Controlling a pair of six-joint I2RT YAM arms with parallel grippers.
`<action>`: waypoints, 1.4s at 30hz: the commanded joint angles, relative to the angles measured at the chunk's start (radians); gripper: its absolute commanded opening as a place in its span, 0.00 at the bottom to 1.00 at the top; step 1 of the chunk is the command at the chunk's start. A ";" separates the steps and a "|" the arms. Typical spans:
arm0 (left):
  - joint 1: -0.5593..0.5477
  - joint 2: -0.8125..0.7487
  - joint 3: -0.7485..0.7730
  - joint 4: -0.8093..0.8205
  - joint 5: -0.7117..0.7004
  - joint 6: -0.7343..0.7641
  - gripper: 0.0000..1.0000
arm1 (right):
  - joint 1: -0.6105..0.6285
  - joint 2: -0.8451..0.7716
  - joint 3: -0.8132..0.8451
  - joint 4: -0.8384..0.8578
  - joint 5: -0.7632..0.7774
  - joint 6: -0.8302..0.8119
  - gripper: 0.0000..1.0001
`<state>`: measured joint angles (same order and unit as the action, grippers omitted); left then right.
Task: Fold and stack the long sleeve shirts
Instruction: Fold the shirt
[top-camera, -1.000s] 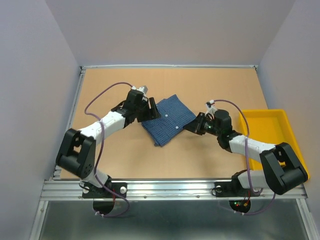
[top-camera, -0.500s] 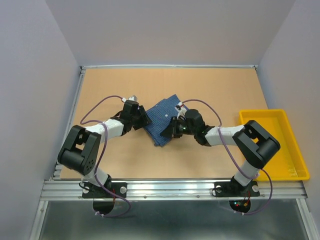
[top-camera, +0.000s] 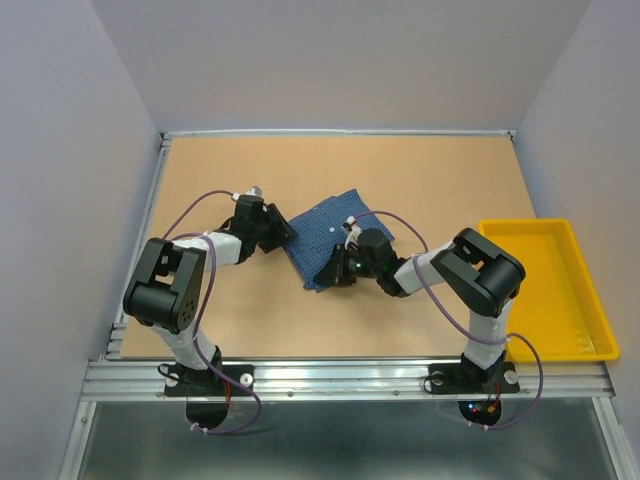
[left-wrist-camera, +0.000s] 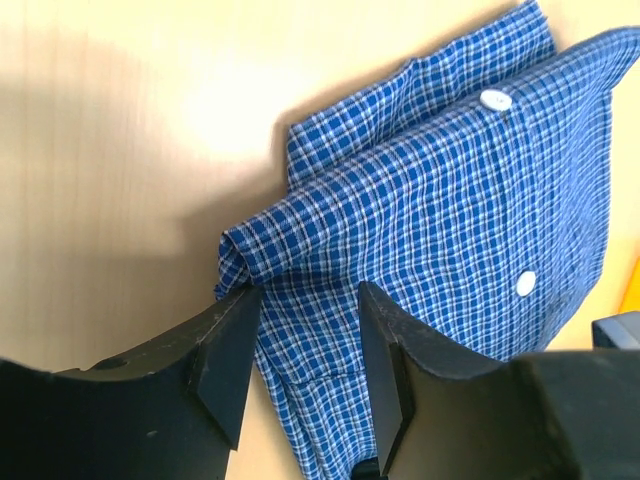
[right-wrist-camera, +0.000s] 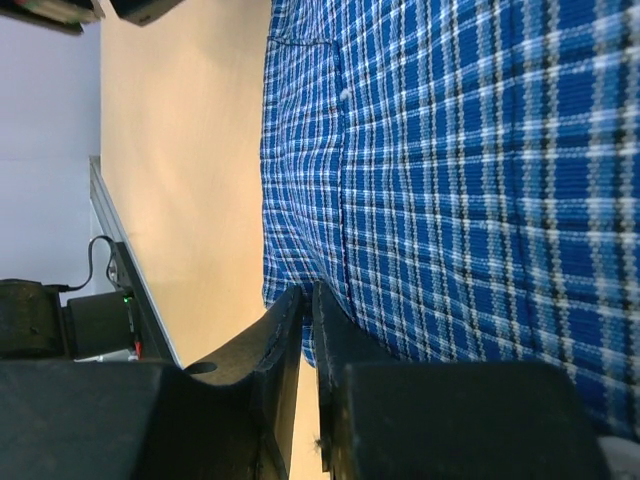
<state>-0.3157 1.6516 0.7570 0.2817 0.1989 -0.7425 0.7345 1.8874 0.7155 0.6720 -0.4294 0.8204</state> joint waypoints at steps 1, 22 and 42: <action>0.023 0.001 0.057 0.027 0.046 0.012 0.61 | 0.006 -0.061 -0.018 0.008 0.009 -0.021 0.16; -0.203 -0.498 -0.364 -0.070 -0.078 -0.279 0.59 | 0.147 -0.223 0.297 -0.669 0.422 -0.515 0.43; -0.252 -0.346 -0.354 0.024 -0.075 -0.259 0.48 | 0.210 -0.099 0.371 -0.669 0.462 -0.537 0.35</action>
<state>-0.5575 1.2949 0.3908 0.2737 0.1368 -1.0111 0.9257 1.7878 1.0203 -0.0017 0.0193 0.2981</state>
